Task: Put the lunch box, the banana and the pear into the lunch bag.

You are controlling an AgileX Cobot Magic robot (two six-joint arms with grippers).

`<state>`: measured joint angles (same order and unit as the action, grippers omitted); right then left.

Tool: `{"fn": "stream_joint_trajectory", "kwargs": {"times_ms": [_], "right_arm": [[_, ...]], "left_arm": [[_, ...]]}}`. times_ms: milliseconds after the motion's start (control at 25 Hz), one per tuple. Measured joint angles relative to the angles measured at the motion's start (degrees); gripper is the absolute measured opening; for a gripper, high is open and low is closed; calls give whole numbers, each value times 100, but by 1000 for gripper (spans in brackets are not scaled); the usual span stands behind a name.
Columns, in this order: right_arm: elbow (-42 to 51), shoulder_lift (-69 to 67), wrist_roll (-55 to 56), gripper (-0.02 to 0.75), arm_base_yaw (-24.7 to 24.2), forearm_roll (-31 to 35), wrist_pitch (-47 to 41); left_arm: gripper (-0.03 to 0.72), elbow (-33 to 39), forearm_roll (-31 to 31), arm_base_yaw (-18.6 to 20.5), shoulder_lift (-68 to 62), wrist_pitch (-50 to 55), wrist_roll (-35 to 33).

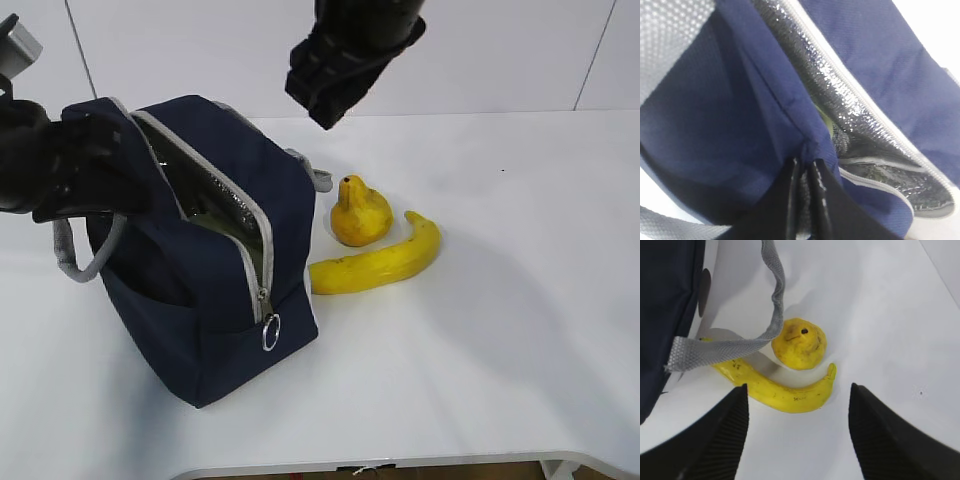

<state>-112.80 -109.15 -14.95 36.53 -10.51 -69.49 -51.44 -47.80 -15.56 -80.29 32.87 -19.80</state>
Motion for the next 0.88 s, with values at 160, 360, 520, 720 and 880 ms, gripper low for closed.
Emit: {"fn": "stream_joint_trajectory", "kwargs": {"times_ms": [160,360,520,720,880], "right_arm": [[0,0,-5,512,0,-409,-169],[0,12,-561,512,-148,-76,-177],[13,89,-1274,512,-684,1051,-182],[36,295,-1969,512,-1605,1983,-191],[401,425,-2502,513,-2153,2790,-191]], "left_arm": [[0,0,0,0,0,0,0],[0,0,95,0,0,-11,-9],[0,0,170,0,0,-11,-9],[0,0,178,0,-10,-22,-9],[0,0,178,0,-10,-43,-9]]}}
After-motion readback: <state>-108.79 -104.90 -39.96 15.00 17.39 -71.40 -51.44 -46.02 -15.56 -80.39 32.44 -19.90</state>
